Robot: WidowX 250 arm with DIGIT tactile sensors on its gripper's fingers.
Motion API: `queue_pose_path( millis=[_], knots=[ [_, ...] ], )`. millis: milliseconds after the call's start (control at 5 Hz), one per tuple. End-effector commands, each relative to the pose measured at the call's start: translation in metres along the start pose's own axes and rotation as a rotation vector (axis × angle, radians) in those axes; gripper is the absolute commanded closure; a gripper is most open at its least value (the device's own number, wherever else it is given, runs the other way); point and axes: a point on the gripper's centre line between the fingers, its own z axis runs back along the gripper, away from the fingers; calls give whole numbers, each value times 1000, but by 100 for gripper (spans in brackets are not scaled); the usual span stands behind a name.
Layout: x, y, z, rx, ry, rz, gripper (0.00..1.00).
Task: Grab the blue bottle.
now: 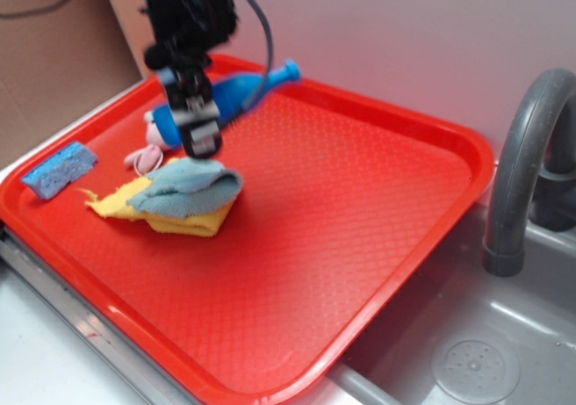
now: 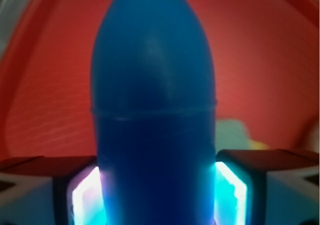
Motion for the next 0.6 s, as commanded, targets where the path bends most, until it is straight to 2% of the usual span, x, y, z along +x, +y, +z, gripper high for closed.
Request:
queue_pose_path(
  millis=[0,200,400],
  knots=[
    [-57,37,72,-51,-218,285,100],
    [-64,47,79,-64,-215,334,100],
    [-63,46,75,-8,-195,368,100]
  ],
)
